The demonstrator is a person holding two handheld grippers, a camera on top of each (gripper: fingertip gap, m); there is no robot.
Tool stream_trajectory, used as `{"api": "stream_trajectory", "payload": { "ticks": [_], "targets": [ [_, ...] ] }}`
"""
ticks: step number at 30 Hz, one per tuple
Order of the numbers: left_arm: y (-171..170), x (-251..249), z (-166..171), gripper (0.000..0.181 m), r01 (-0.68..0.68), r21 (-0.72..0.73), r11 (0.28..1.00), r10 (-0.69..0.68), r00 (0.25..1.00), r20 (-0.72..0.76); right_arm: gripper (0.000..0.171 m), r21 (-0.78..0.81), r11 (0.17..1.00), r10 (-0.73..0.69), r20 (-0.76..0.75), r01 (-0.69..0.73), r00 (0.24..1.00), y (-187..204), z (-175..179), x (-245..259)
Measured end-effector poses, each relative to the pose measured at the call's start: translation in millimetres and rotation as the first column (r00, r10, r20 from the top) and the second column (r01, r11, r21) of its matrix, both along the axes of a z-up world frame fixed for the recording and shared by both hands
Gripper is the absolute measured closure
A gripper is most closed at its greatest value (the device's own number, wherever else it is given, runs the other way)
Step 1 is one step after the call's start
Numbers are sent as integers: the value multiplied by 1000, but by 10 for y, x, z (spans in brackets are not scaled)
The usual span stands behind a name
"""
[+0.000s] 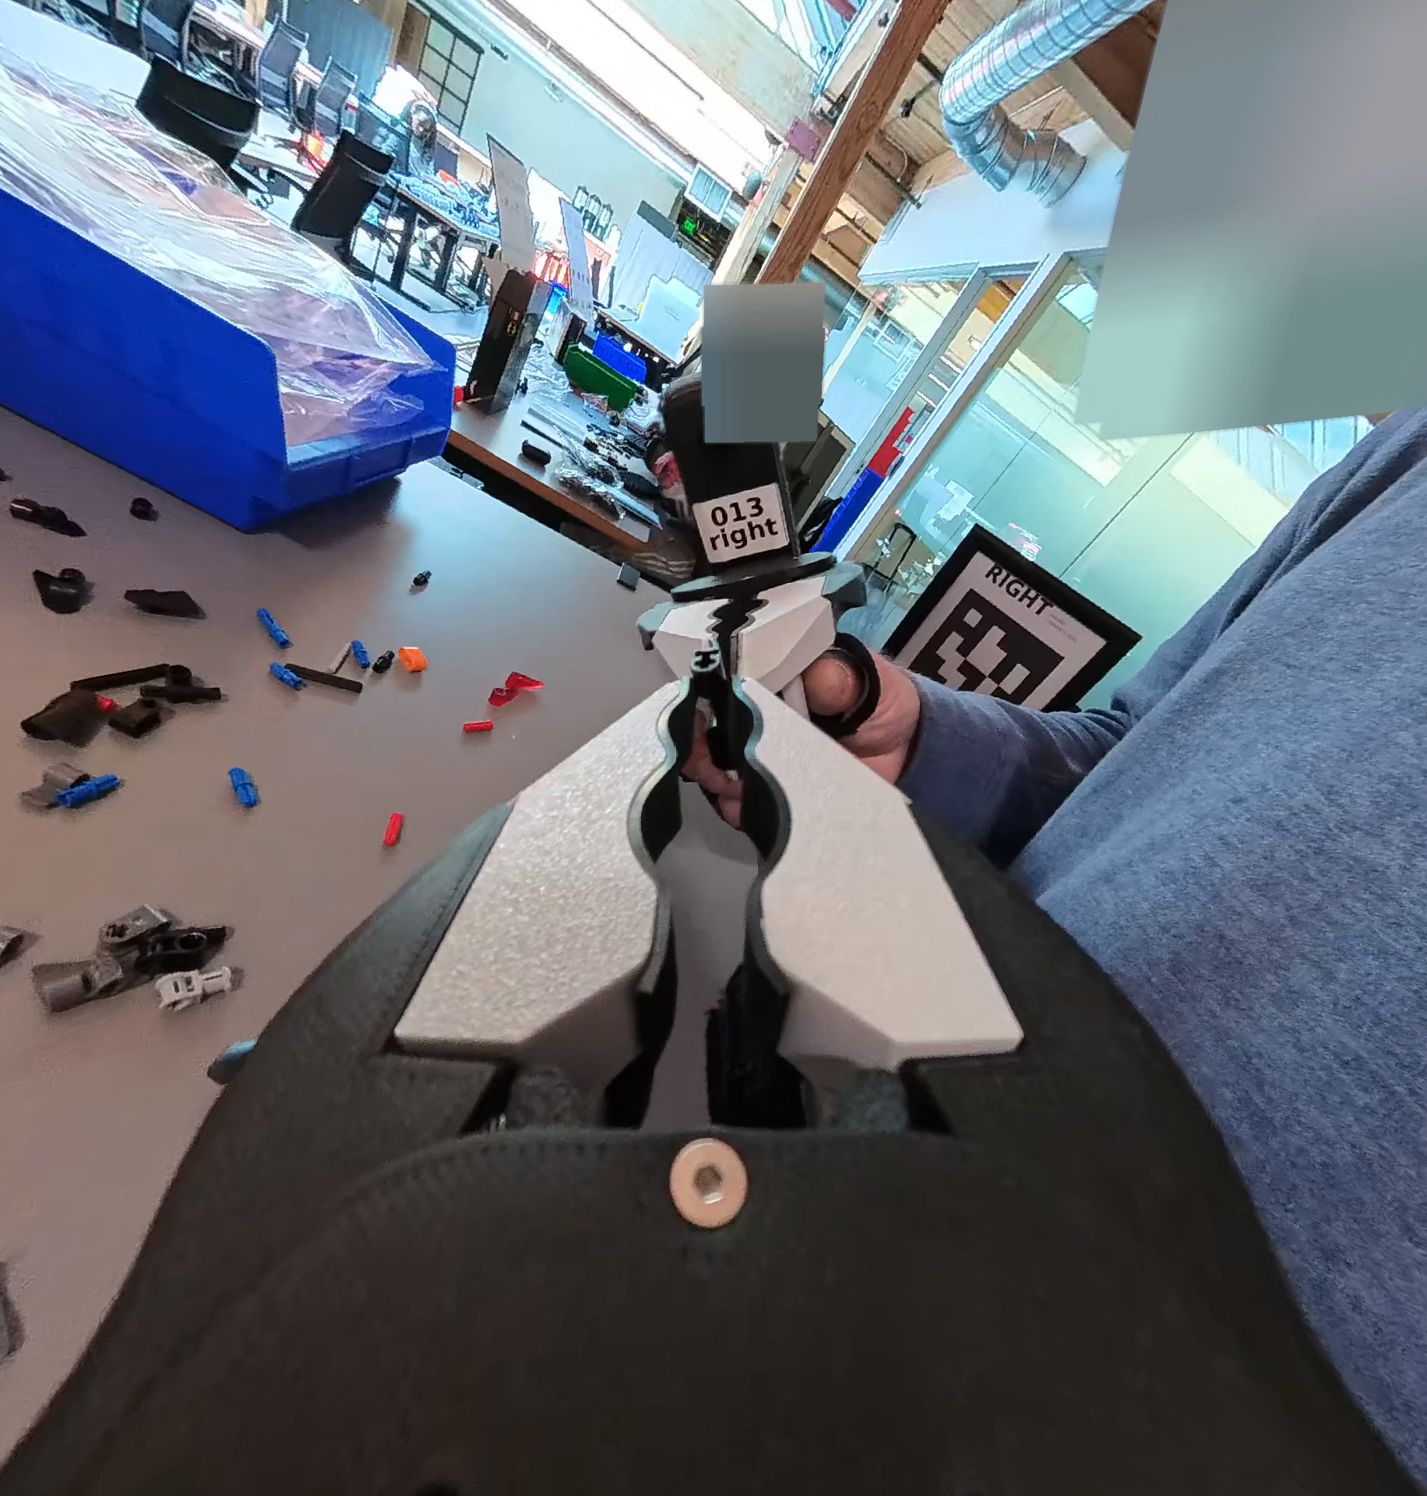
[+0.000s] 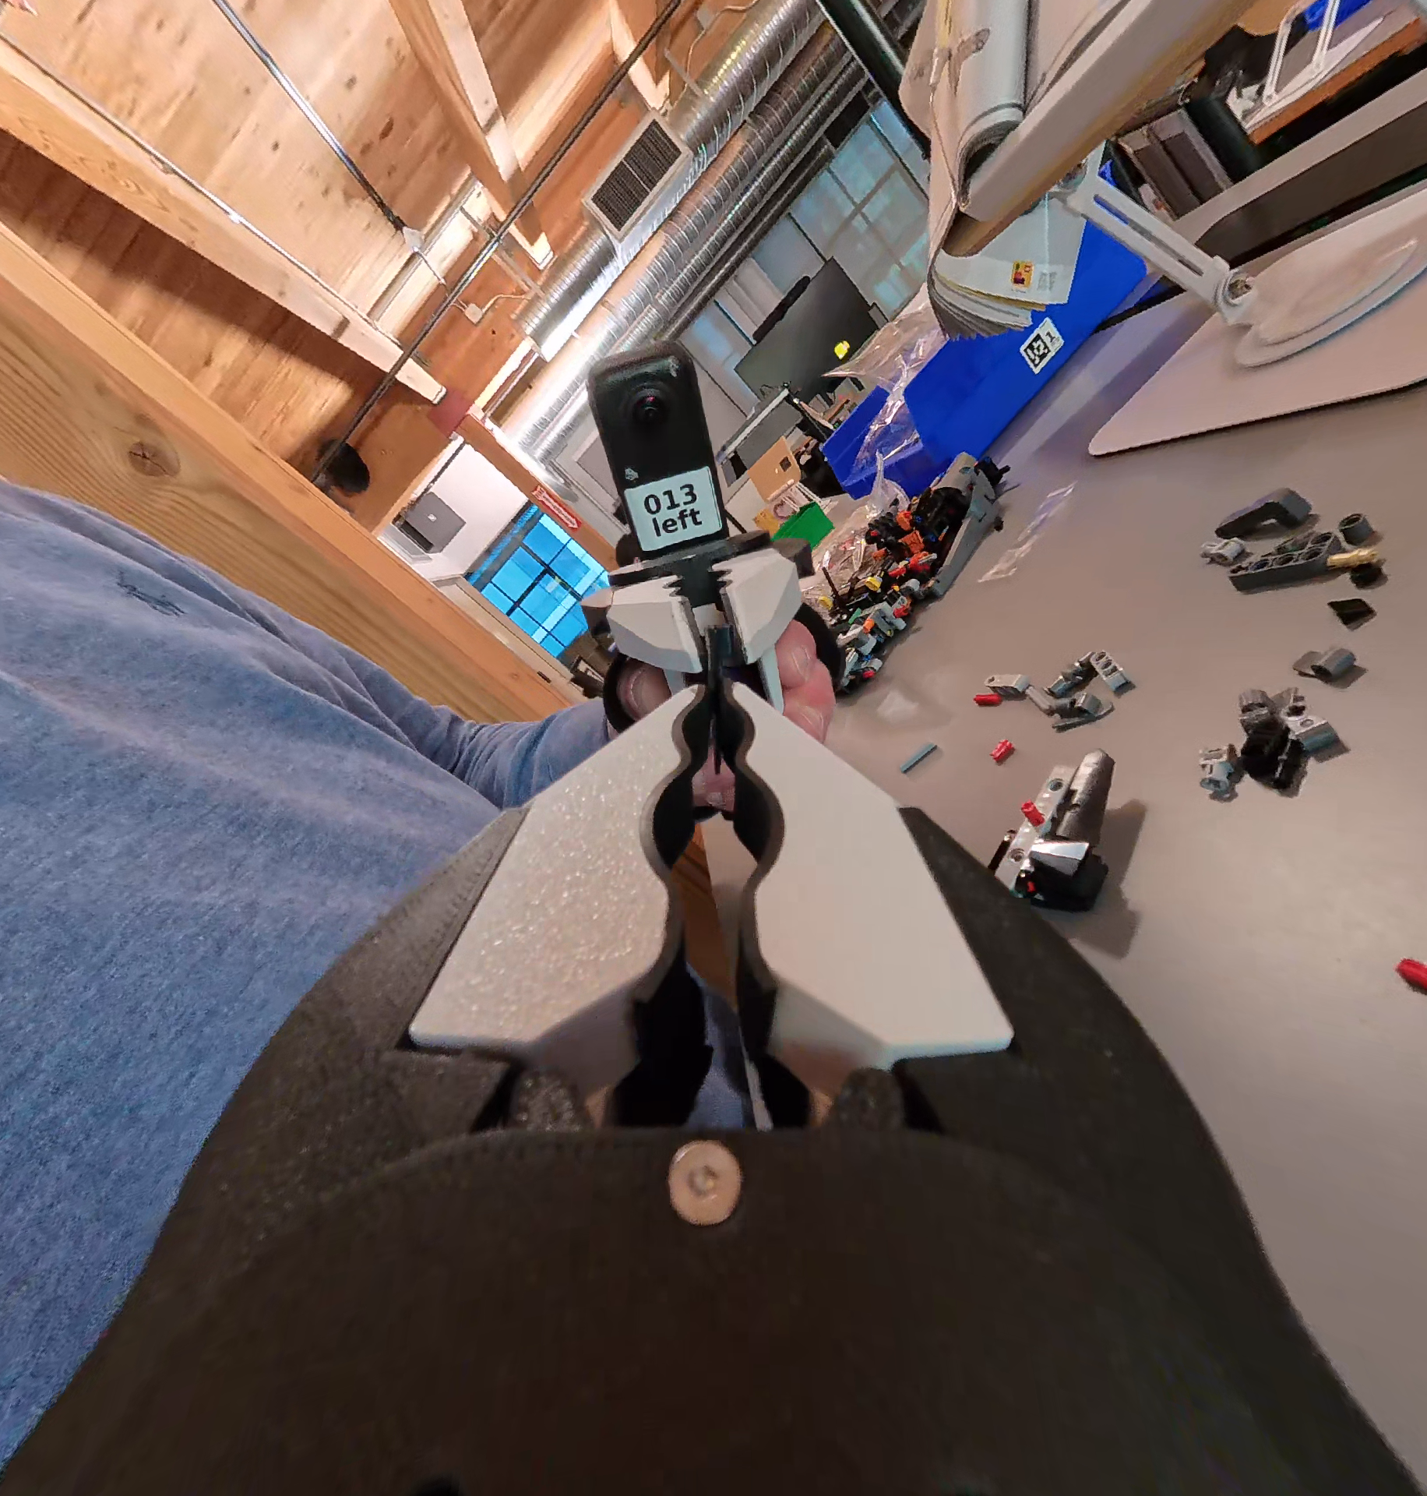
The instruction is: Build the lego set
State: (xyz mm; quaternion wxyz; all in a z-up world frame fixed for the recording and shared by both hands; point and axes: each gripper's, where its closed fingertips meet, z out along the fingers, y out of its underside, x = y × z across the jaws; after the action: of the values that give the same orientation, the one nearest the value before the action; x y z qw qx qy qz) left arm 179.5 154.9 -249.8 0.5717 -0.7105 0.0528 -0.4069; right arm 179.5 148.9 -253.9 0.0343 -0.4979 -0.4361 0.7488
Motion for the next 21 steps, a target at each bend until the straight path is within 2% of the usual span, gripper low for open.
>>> {"api": "stream_trajectory", "payload": {
  "ticks": [3, 8, 12, 16, 21],
  "targets": [
    [34, -15, 12, 176, -13, -4, 1000, 13, 1000, 7, 171, -24, 999, -21, -2, 21, 1000, 57, 35, -13],
    [85, -63, -53, 164, -62, -30, 998, 60, 997, -45, 171, -224, 973, -60, 8, 61, 998, 192, 46, -35],
    [58, 52, -146, 157, -31, -95, 995, 35, 998, 42, 171, -288, 954, -91, -12, 84, 996, 227, 52, -5],
    [71, 198, -163, 159, 4, -115, 993, 12, 990, 140, 171, -321, 944, -94, -18, 84, 995, 191, 28, 1],
    [96, 246, -187, 174, 9, -131, 991, 20, 975, 221, 171, -329, 941, -90, -22, 78, 996, 139, 3, 24]
  ]
}}
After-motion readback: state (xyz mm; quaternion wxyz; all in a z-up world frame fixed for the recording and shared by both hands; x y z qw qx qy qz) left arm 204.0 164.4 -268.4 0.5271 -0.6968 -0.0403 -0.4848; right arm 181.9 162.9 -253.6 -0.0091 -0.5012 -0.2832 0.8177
